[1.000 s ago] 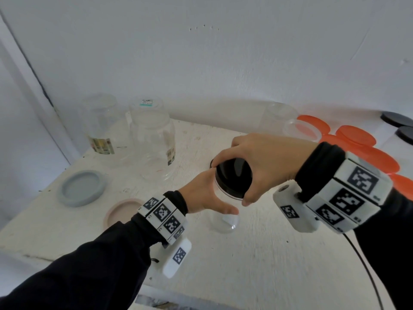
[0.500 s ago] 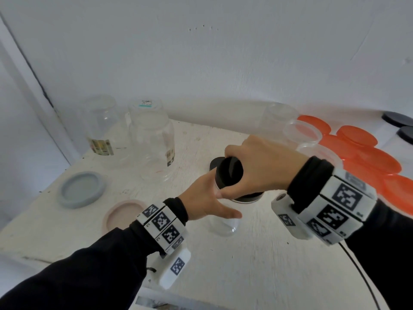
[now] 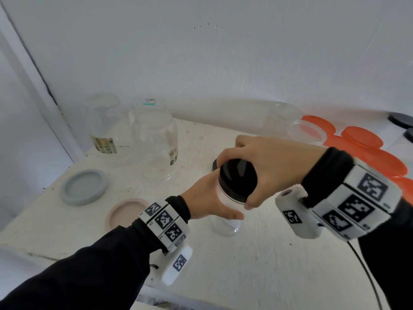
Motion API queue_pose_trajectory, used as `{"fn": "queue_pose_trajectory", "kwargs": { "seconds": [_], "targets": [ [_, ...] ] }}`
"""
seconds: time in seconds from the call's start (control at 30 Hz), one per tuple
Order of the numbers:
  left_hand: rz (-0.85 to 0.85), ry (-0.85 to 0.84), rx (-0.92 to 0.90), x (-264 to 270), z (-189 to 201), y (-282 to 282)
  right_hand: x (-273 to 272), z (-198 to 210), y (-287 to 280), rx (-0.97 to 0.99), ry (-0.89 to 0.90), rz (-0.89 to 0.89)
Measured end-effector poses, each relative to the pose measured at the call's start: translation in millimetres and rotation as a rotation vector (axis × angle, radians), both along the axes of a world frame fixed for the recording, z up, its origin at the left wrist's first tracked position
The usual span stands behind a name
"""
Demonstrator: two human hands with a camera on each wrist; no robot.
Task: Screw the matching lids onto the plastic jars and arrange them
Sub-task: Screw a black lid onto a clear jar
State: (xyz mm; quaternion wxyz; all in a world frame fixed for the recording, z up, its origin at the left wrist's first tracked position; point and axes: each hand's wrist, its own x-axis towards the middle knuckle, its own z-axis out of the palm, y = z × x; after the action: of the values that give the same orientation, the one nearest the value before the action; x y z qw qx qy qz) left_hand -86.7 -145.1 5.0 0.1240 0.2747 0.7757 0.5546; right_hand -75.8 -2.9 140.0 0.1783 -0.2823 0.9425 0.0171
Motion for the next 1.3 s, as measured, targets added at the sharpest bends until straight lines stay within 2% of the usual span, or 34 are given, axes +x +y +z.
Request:
{"fn": "queue_pose_trajectory", "kwargs": {
  "seconds": [0.2, 0.27, 0.33, 0.4, 0.47, 0.6, 0.8, 0.87, 0.9, 0.97, 1.03, 1.13, 1.3],
  "targets": [
    [0.012, -0.015, 0.041, 4, 0, 2, 12, -16, -8, -0.063, 0.254, -0.177],
    [0.011, -0.016, 0.034, 4, 0, 2, 15, -15, -8, -0.003, 0.28, -0.193],
    [-0.003, -0.008, 0.021, 3, 0, 1, 15, -9, -3, 0.077, 0.185, -0.143],
    [0.01, 0.015, 0.008, 3, 1, 2, 12, -1, 1, 0.073, -0.005, -0.053],
    [0.021, 0.029, -0.013, 3, 0, 2, 9, 3, 3, 0.042, -0.082, 0.013],
    [0.026, 0.029, -0.016, 2, -1, 3, 4, 0, 0, 0.032, 0.039, 0.01],
    [0.027, 0.012, 0.007, 5, -2, 3, 11, -18, -7, -0.02, 0.284, -0.166],
    [0.019, 0.009, -0.002, 6, -1, 3, 11, -16, -3, 0.044, 0.238, -0.162],
    [0.018, 0.01, -0.008, 5, -1, 2, 11, -12, 0, 0.061, 0.155, -0.135],
    [0.02, 0.024, -0.031, 3, 0, 1, 11, -4, 4, 0.027, -0.045, -0.051],
    [0.018, 0.033, -0.055, 2, 0, 0, 10, 0, 5, -0.012, -0.091, 0.017],
    [0.029, 0.035, -0.05, 4, 0, 1, 8, -1, 4, -0.048, 0.021, 0.018],
    [0.04, 0.019, -0.023, 6, -1, 1, 13, -15, -4, 0.021, 0.281, -0.056]
  ]
}}
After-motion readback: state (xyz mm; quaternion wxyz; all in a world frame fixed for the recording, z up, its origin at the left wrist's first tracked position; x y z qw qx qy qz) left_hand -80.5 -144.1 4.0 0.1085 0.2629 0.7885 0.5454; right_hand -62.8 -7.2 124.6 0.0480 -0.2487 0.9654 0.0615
